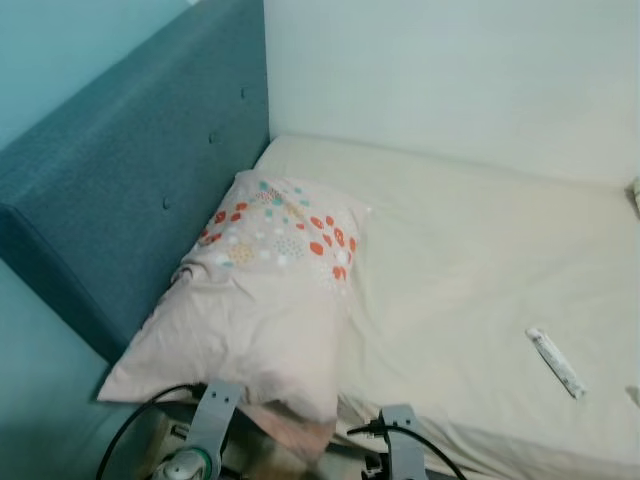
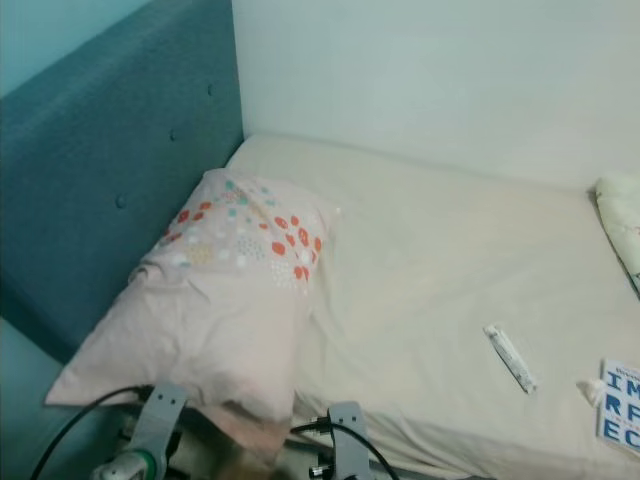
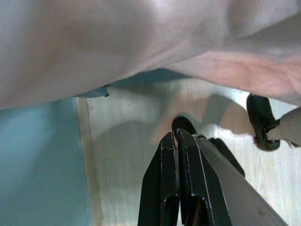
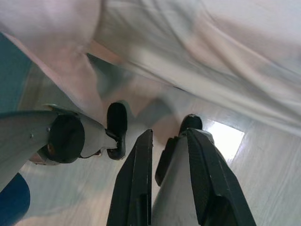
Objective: Clean up the room
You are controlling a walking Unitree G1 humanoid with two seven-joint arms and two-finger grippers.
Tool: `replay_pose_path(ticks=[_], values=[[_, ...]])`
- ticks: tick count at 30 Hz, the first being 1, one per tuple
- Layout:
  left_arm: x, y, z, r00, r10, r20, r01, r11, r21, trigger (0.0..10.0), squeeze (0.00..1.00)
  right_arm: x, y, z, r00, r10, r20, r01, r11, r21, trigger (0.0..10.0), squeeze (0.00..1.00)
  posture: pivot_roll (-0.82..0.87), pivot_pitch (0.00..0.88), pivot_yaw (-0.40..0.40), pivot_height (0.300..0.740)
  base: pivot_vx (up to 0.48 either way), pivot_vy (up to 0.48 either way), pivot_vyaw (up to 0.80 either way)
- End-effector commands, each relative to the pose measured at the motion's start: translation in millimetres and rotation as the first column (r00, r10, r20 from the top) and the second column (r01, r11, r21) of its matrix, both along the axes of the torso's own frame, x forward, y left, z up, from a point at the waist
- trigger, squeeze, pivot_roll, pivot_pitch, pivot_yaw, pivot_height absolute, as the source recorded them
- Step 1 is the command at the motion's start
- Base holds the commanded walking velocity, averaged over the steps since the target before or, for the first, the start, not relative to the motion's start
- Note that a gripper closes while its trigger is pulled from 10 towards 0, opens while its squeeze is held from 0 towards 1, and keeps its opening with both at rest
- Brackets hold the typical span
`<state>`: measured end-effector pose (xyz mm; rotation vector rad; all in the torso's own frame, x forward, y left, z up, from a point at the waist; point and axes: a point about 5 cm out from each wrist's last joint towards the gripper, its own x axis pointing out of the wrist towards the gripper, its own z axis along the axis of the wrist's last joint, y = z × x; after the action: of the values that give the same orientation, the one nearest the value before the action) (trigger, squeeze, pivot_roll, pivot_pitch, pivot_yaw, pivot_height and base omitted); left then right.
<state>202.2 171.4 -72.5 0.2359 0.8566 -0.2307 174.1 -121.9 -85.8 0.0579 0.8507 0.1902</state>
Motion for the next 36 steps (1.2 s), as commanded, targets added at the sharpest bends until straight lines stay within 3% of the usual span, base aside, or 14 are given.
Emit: replay_pose_path(ticks=[1, 3, 6, 7, 8, 13, 19, 29, 36], values=[[0.7, -7.1, -0.7, 0.999, -0.031, -0.012, 0.031, 0.999, -0.008, 10.0, 0.00, 2.0, -3.1, 0.5, 1.000, 0.024, -0.003, -0.024, 1.000, -0.009, 10.0, 0.00, 0.06, 0.074, 0.045, 0.740, 0.000, 0.000, 0.00], [-4.9, -4.7, -5.1, 0.998, 0.023, -0.052, -0.022, 0.999, 0.026, 10.0, 0.00, 0.5, -12.2, -1.0, 0.998, 0.059, -0.007, -0.059, 0.993, -0.104, 10.0, 0.00, 0.05, 0.036, 0.029, 0.740, 0.000, 0.000, 0.00], [-2.0, -6.9, -2.9, 1.000, -0.007, -0.020, 0.008, 0.999, 0.036, 10.0, 0.00, 3.3, -14.2, 1.6, 0.998, 0.058, 0.026, -0.056, 0.995, -0.081, 10.0, 0.00, 0.05, 0.030, 0.023, 0.740, 0.000, 0.000, 0.00], [-3.2, -5.8, -3.8, 1.000, 0.016, -0.025, -0.015, 0.999, 0.043, 10.0, 0.00, 3.9, -13.7, 1.8, 0.997, 0.073, 0.027, -0.070, 0.994, -0.089, 10.0, 0.00, 0.05, 0.074, 0.025, 0.740, 0.000, 0.000, 0.00], [-4.7, -4.7, -4.8, 0.999, 0.026, -0.029, -0.025, 0.998, 0.059, 10.0, 0.00, 6.6, -13.1, 3.6, 0.994, 0.097, 0.047, -0.092, 0.991, -0.102, 10.0, 0.00, 0.04, 0.045, 0.017, 0.740, 0.000, 0.000, 0.00], [-8.0, 6.0, -7.4, 0.973, 0.219, -0.076, -0.214, 0.975, 0.067, 10.0, 0.00, 21.6, -17.1, 12.4, 0.986, 0.107, 0.130, -0.081, 0.979, -0.189, 10.0, 0.00, 0.06, 0.063, -0.014, 0.740, 0.000, 0.000, 0.00], [-1.1, -8.7, -4.2, 0.995, 0.092, -0.044, -0.090, 0.995, 0.034, 10.0, 0.00, 34.3, -20.5, 20.5, 0.974, 0.129, 0.189, -0.084, 0.969, -0.232, 10.0, 0.00, 0.06, 0.073, -0.048, 0.740, 0.000, 0.000, 0.00], [-1.5, -15.4, -4.0, 0.988, 0.157, -0.011, -0.157, 0.988, 0.010, 10.0, 0.00, 41.4, -33.5, 25.2, 0.966, 0.154, 0.206, -0.094, 0.957, -0.276, 10.0, 0.00, 0.06, 0.084, -0.095, 0.740, 0.000, 0.000, 0.00], [10.8, -20.1, 2.8, 0.995, 0.091, 0.034, -0.092, 0.995, 0.040, 10.0, 0.00, 46.4, -33.6, 26.1, 0.971, 0.163, 0.176, -0.112, 0.957, -0.268, 10.0, 0.00, 0.06, 0.051, -0.105, 0.740, 0.000, 0.000, 0.00]])
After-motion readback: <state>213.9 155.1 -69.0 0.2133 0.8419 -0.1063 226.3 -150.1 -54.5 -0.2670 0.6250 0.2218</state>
